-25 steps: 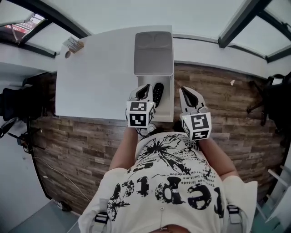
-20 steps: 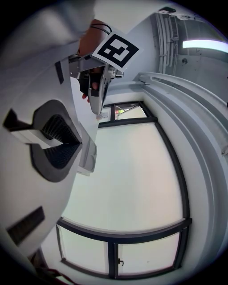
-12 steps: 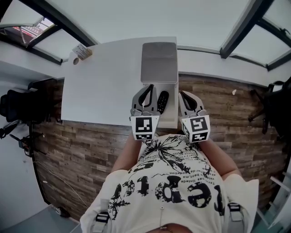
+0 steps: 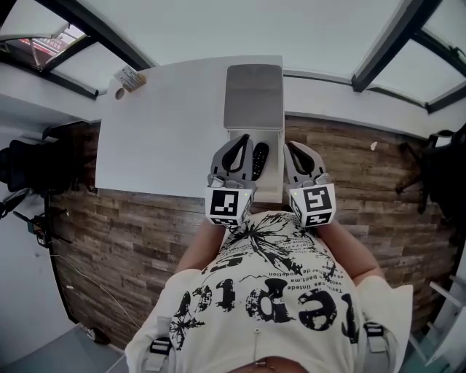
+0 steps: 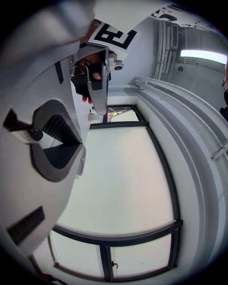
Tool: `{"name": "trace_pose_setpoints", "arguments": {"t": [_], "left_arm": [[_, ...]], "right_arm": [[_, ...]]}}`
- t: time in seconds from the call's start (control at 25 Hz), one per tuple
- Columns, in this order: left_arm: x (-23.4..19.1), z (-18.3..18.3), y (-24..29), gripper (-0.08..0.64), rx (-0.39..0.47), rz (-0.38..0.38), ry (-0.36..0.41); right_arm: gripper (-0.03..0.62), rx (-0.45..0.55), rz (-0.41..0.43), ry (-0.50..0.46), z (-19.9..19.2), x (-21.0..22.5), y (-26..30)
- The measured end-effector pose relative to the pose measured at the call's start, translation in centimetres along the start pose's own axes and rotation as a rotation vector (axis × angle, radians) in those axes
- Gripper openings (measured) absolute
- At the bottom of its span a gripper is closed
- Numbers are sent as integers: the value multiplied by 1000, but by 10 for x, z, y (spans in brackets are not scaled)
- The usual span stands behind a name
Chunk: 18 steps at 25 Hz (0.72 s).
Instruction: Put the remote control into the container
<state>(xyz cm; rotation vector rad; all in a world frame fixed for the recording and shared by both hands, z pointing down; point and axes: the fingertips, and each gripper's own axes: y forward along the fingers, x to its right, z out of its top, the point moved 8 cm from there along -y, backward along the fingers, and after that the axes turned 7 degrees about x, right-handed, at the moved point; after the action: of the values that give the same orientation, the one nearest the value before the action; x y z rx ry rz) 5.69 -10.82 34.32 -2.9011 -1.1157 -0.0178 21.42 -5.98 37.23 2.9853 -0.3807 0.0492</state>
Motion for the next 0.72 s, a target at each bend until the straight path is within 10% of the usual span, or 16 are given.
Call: {"name": "trace_pose_setpoints", "arguments": {"t": [0.72], "left_arm": [[5, -20, 5, 9, -116, -22, -71]], "right_arm": [[2, -27, -23, 33, -6, 10, 6]]}}
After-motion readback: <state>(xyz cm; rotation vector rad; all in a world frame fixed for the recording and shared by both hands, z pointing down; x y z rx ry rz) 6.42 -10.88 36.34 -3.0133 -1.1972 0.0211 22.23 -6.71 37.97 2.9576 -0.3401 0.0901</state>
